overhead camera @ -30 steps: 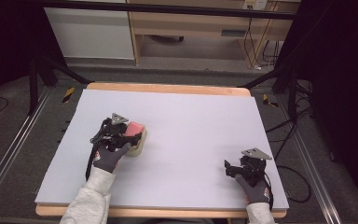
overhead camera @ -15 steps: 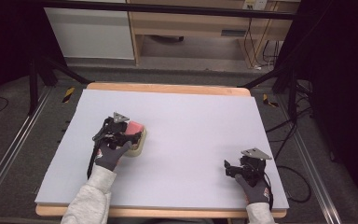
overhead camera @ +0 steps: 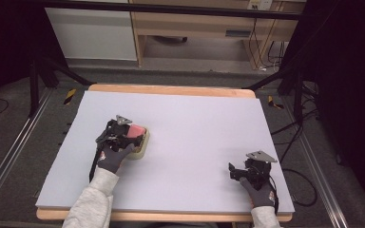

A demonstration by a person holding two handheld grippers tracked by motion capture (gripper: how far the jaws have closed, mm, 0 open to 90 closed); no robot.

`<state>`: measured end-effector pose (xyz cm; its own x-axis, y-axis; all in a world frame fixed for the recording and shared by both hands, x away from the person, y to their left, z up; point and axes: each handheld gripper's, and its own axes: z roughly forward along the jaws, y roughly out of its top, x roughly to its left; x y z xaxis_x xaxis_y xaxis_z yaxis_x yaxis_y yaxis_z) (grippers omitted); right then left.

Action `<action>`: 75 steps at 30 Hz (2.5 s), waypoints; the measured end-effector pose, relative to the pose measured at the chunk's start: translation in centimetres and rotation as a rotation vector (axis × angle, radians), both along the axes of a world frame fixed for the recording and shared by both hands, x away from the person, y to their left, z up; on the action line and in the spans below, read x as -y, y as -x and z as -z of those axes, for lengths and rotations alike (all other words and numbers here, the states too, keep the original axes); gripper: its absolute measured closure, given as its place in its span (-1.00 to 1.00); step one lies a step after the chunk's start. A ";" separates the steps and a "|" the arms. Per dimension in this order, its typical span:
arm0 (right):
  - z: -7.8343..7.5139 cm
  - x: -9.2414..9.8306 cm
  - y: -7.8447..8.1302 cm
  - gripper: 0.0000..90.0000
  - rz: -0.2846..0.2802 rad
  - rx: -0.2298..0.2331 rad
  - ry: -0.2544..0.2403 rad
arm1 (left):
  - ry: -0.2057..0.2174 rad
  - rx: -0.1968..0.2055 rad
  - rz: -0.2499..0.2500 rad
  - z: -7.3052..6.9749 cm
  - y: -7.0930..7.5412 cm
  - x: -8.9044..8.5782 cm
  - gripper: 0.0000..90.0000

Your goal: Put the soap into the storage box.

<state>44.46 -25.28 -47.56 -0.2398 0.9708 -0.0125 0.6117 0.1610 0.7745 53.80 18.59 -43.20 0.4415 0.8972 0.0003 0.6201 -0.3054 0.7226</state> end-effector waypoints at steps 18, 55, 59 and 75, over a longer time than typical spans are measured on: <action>0.0 0.0 0.0 -0.87 -0.001 -0.002 0.001 | -0.023 -0.032 -0.011 0.6 0.0 0.2 -0.18; -0.1 0.2 0.1 -0.87 0.007 0.006 0.002 | 0.049 0.074 0.036 -1.2 2.4 -1.6 -0.46; -0.1 0.4 0.1 -0.87 0.017 0.008 -0.003 | 0.032 0.085 0.060 -1.0 3.4 -1.9 -0.46; -0.2 1.6 0.3 -0.88 0.048 0.001 0.004 | 0.055 0.098 0.024 0.8 6.8 -6.2 -0.46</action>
<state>44.12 -26.89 -47.37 -0.1929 0.9811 -0.0165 0.6181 0.1345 0.7745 47.01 24.83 -43.99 0.4627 0.8865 -0.0049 0.5389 -0.2769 0.7955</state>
